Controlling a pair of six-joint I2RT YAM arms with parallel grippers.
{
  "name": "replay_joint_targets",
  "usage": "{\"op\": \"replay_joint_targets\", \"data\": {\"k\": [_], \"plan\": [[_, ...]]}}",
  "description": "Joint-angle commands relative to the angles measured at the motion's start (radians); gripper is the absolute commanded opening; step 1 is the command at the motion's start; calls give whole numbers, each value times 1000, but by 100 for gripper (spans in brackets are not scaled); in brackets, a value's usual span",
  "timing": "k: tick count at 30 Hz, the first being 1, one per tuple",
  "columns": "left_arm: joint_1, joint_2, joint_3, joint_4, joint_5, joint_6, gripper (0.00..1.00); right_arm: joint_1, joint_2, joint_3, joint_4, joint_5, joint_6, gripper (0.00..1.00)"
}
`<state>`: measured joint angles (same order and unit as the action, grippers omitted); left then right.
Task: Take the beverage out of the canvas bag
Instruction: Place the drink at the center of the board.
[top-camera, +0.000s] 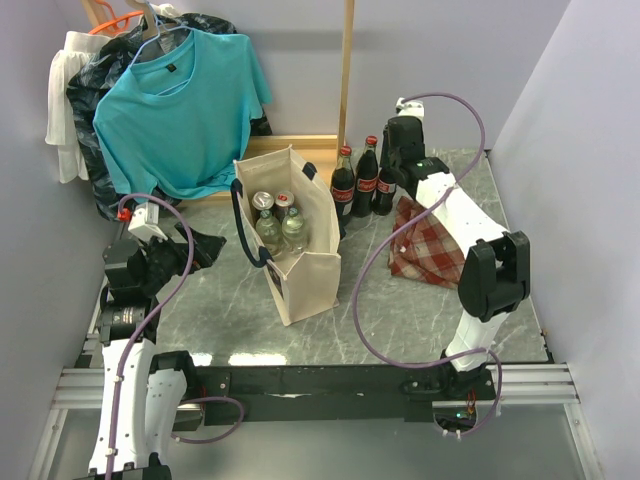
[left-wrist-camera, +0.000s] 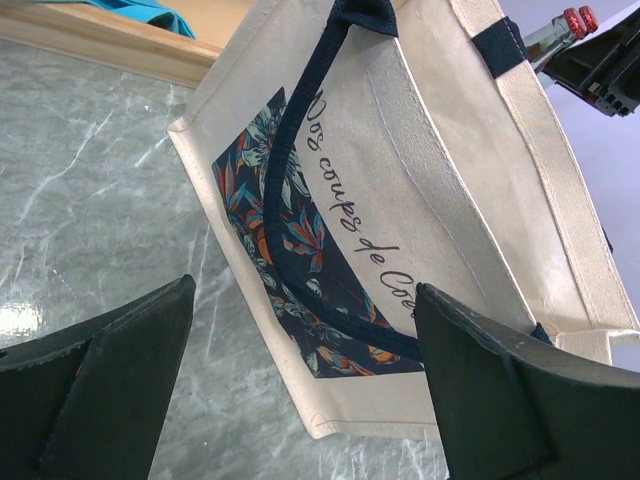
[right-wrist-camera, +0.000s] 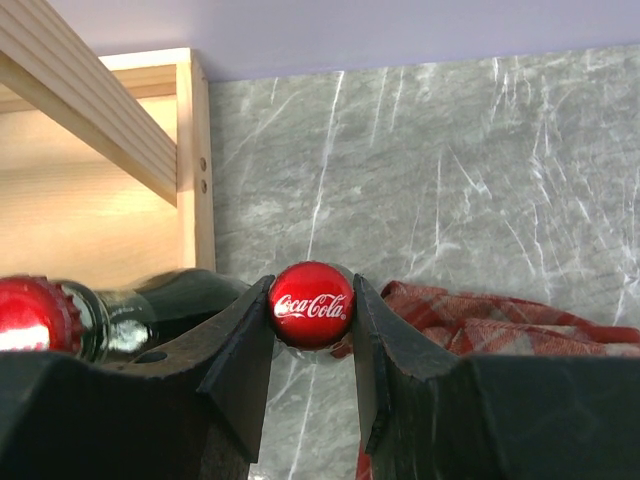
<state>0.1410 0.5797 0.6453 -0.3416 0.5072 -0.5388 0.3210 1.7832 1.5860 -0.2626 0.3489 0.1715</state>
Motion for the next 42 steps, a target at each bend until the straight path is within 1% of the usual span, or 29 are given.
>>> {"op": "replay_joint_targets", "data": {"k": [1,4,7,11,25,29,33,35,37,38,39,42], "plan": [[5,-9,-1,18,5,-1,96,7,-97,-18,108,2,33,30],[3,-14,-1,16,-1,0,96,6,-97,-18,100,9,29,38],[3,-18,-1,16,-6,-3,96,6,-103,-30,102,9,33,38],[2,-17,-1,16,-3,-1,96,7,-105,-29,97,7,34,45],[0,-20,-1,16,-7,-3,96,7,-126,-21,57,33,39,48],[0,-18,-1,16,-6,-3,96,10,-185,-57,86,70,42,51],[0,-20,-1,16,-2,-1,96,13,-241,-67,89,78,39,49],[-1,-23,-1,16,-2,-3,96,13,-267,-54,86,71,26,53],[-1,-20,-1,16,-2,-1,96,12,-277,8,51,26,-4,57],[-1,-20,-1,16,-1,-3,96,13,-277,38,31,1,-13,57],[0,-17,-1,16,2,-1,96,13,-278,102,7,-34,-26,57],[-3,-17,-3,18,4,-1,96,13,-301,179,-46,-96,-52,58]]}}
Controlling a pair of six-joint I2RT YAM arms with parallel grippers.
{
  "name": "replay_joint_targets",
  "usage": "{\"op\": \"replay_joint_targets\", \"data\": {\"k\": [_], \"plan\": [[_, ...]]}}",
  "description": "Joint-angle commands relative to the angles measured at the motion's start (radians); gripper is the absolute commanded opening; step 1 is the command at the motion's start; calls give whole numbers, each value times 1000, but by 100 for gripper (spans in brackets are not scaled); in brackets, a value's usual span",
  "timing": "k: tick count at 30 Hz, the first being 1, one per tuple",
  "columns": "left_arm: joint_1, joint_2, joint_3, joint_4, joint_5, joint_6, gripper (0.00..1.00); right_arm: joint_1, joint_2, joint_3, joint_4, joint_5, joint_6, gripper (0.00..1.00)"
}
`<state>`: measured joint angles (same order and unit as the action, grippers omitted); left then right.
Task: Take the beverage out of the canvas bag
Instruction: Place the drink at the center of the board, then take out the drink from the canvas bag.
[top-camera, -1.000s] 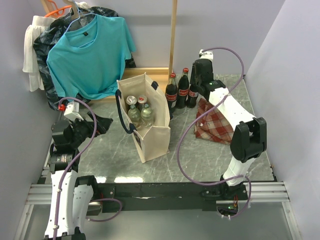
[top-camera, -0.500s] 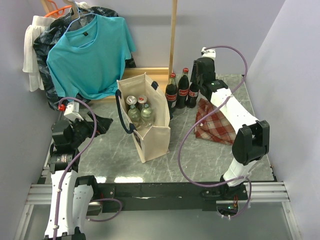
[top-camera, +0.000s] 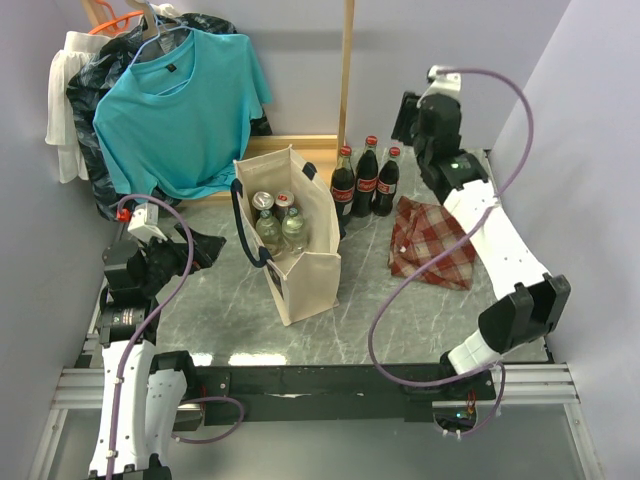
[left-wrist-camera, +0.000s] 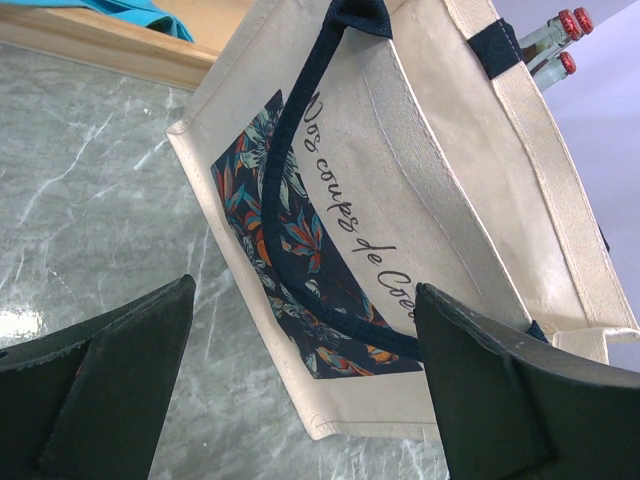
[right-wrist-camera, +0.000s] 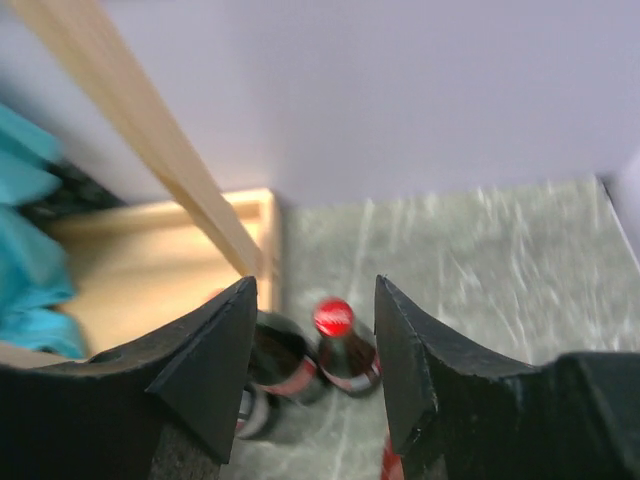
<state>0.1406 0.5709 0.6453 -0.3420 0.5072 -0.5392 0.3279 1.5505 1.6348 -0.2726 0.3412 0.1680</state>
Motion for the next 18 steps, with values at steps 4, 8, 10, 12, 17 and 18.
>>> {"op": "replay_joint_targets", "data": {"k": [4,8,10,12,17,18], "plan": [[-3,-8,-4,21,4,-1,96,7,-151,149,-54,-204,-55,63],[-1,-5,-3,20,5,-1,96,8,-207,131,-73,-237,-29,65],[-3,-6,-3,20,5,-1,96,14,-210,149,-126,-249,-21,65],[-3,-5,-4,20,7,-1,96,33,-205,172,-186,-277,-18,65],[-3,-9,-3,18,1,-2,96,138,-202,180,-267,-269,-50,66],[-3,-8,-3,18,-1,-2,96,193,-202,197,-280,-255,-56,66]]}}
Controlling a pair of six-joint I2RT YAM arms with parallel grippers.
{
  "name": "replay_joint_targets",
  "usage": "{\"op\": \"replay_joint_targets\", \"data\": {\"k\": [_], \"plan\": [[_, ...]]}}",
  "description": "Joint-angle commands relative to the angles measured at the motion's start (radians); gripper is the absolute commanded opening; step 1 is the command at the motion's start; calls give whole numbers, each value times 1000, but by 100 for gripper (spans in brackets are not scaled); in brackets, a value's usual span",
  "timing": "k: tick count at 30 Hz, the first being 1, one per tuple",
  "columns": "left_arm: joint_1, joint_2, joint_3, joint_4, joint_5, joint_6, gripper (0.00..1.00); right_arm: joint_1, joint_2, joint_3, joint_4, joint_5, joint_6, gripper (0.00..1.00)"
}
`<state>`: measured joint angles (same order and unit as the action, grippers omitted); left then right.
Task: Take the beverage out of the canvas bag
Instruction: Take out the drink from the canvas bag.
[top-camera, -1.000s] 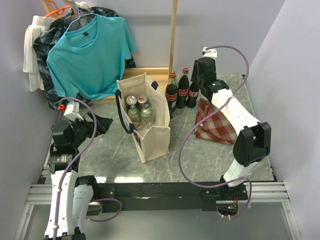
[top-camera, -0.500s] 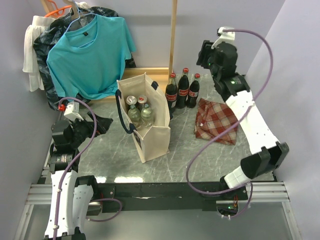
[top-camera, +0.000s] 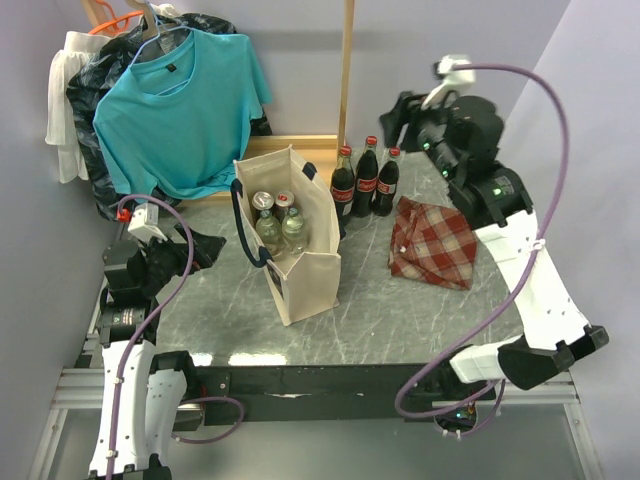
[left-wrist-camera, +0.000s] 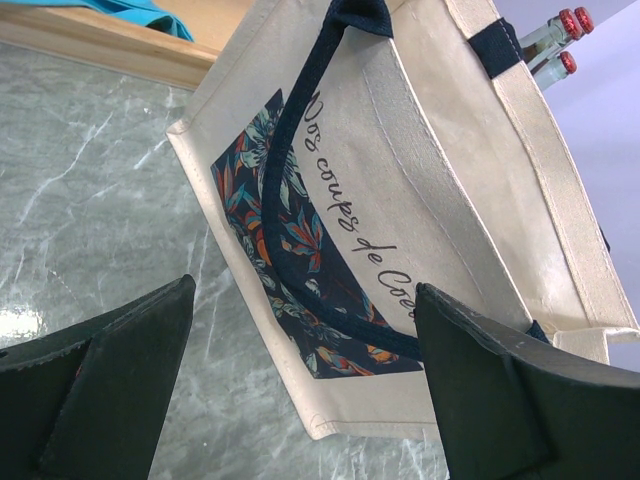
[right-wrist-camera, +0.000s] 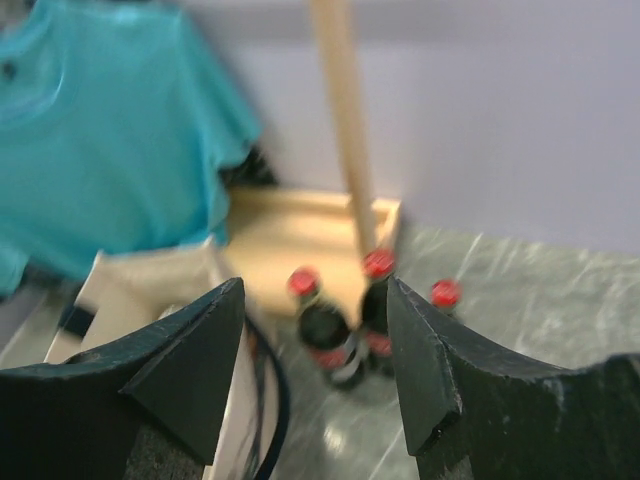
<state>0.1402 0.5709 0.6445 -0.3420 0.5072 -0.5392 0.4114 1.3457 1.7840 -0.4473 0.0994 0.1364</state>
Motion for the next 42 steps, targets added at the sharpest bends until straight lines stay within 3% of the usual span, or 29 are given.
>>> {"op": "replay_joint_targets", "data": {"k": [1,5,7,11,14,25,31,37,39,42], "plan": [[-4,-6,-2,17,1,1,96,147,21,72,-151,6,-40,66],[-4,-8,-2,18,4,-2,96,230,139,414,-332,72,-83,68],[-4,-14,-3,18,-1,-4,96,247,178,491,-383,118,-89,71],[-4,-26,-3,21,-1,-4,96,256,72,344,-286,108,-127,80],[-2,-16,-2,20,5,-1,96,256,-2,286,-258,97,-118,80],[-2,-14,-2,17,-4,-2,96,256,-57,212,-263,-32,-86,81],[-4,-11,20,14,19,44,96,257,-28,308,-269,-84,-83,81],[-4,39,182,-76,2,129,96,256,-112,137,-176,-92,-77,82],[-2,55,262,-155,-31,172,96,257,-109,134,-189,-93,-81,82],[-2,58,326,-141,-35,189,96,257,-102,127,-194,-96,-80,82]]}}
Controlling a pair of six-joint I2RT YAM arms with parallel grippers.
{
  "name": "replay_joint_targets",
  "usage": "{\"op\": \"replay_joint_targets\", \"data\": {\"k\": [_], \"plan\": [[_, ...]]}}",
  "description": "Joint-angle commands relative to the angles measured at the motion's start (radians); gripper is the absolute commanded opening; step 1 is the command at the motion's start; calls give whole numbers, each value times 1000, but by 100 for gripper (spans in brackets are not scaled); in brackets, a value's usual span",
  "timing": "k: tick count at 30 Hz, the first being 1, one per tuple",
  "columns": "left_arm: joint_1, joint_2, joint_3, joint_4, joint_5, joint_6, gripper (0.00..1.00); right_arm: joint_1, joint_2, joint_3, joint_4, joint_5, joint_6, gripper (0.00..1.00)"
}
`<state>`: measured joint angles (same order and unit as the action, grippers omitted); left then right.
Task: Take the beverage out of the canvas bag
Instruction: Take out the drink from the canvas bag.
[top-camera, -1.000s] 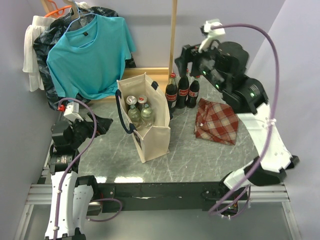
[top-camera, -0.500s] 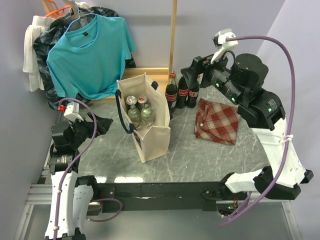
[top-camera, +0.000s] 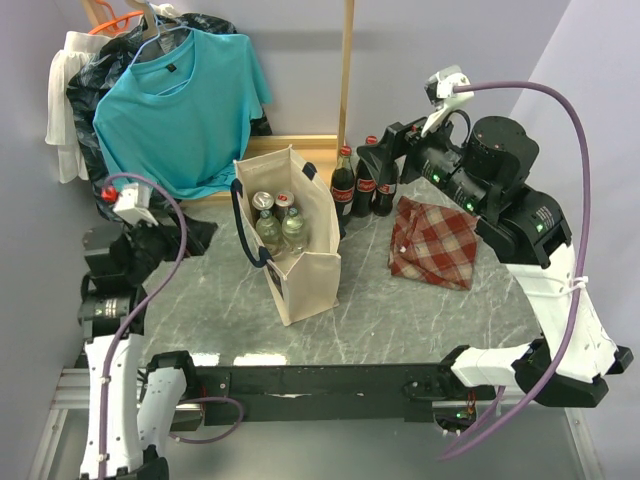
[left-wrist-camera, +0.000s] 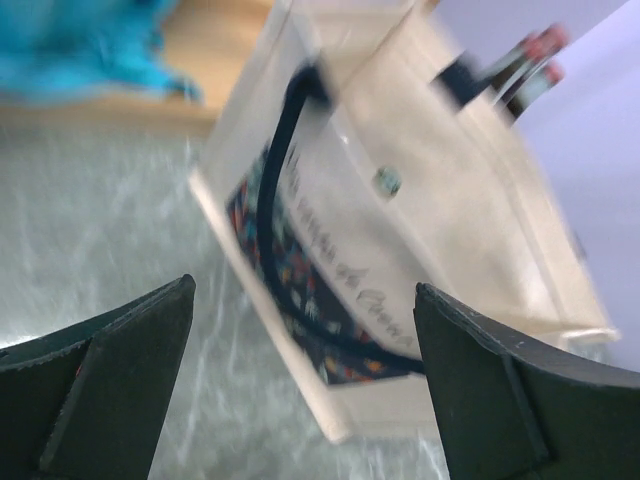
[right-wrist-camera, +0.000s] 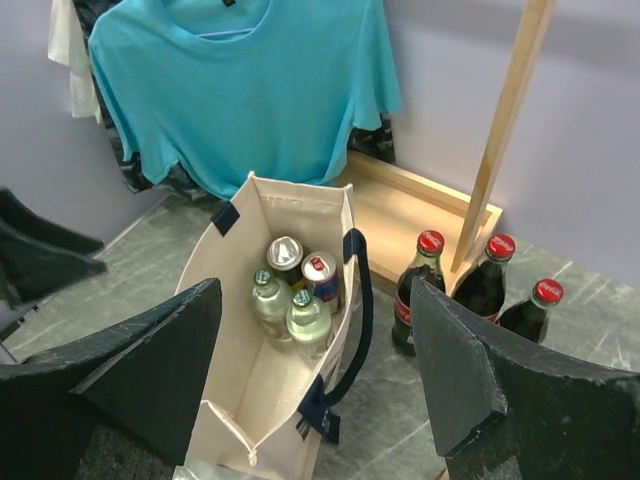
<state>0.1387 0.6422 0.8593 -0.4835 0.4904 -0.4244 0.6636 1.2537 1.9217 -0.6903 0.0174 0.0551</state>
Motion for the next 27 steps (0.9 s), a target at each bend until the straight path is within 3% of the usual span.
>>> {"op": "replay_joint_targets", "data": {"k": [1,14,27], "plan": [[-2,-21,106,5,-26,72,96,5,-7,-12,48,-39,3,82],[-1,-159,-198,180,-1,-65,96,5,93,65,23,-19,40,81],[-2,-180,-184,163,-67,-59,96,33,185,123,60,-36,26,78]]}}
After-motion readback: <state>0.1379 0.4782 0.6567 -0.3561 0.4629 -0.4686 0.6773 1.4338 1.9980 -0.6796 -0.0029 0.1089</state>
